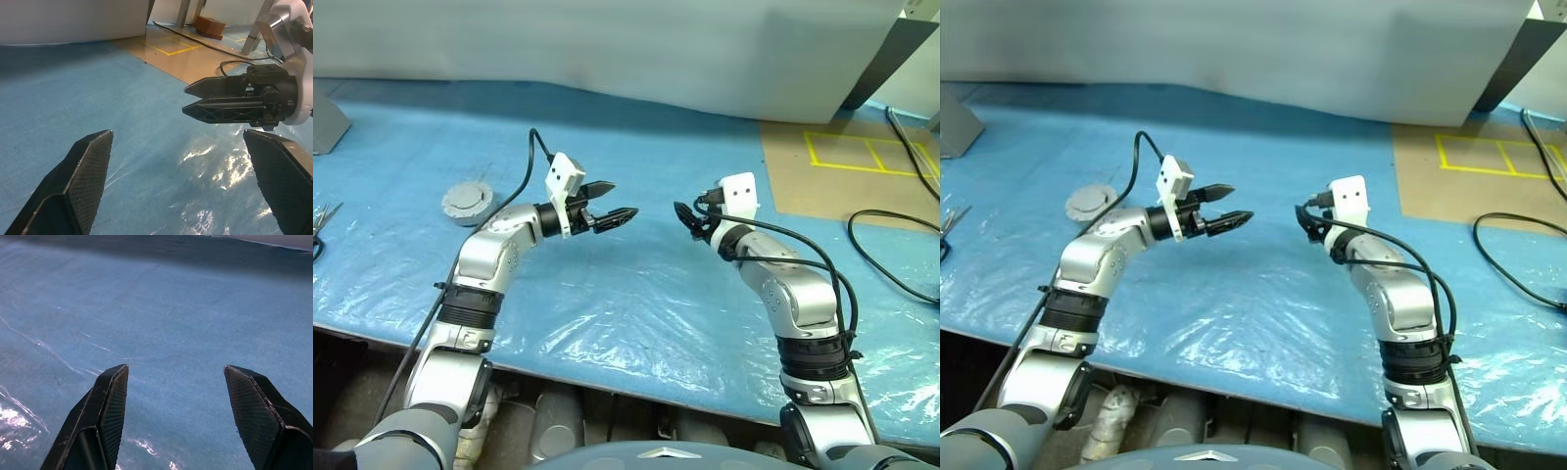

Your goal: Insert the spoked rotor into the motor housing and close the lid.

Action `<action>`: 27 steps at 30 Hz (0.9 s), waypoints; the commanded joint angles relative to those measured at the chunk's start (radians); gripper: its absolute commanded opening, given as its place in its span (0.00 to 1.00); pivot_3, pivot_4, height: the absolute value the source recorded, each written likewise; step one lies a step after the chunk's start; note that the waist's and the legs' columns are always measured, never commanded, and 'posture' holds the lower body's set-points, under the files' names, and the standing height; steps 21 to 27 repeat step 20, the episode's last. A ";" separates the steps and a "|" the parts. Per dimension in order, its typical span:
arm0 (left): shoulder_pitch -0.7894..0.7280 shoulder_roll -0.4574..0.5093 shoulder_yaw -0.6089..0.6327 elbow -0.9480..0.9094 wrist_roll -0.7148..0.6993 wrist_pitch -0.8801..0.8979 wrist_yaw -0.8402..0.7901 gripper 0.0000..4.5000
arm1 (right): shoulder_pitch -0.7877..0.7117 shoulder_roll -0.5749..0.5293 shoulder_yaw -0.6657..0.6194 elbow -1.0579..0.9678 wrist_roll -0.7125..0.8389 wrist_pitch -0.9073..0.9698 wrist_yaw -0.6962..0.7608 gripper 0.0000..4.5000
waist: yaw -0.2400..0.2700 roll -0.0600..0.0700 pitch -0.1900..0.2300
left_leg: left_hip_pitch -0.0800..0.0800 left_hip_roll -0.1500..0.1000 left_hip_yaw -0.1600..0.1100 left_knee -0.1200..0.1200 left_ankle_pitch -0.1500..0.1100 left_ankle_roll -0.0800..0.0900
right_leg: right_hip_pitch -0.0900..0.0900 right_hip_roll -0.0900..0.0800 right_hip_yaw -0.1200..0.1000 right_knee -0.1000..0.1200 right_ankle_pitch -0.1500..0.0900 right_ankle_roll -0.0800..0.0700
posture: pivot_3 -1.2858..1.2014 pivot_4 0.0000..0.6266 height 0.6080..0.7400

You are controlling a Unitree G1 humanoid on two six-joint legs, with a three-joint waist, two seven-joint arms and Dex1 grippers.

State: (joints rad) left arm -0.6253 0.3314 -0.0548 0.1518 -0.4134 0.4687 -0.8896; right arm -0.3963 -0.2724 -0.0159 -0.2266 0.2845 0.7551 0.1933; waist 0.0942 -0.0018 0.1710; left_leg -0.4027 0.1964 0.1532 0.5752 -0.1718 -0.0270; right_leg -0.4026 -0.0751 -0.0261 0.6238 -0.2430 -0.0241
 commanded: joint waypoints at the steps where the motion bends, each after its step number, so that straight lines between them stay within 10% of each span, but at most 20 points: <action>1: -0.018 0.003 0.016 -0.016 -0.007 -0.008 0.001 1.00 | -0.009 0.004 -0.001 -0.032 -0.005 -0.004 0.003 0.72 | 0.000 0.000 0.000 | 0.000 0.000 0.000 0.000 0.000 0.000 | 0.000 0.000 0.000 0.000 0.000 0.000 | 0.52 0.24 1.00; 27: -0.010 0.006 0.021 -0.016 -0.003 -0.020 0.014 1.00 | -0.033 0.014 0.004 -0.003 -0.022 -0.007 0.023 0.72 | 0.000 0.000 0.000 | 0.000 0.000 0.000 0.000 0.000 0.000 | 0.000 0.000 0.000 0.000 0.000 0.000 | 0.52 0.24 1.00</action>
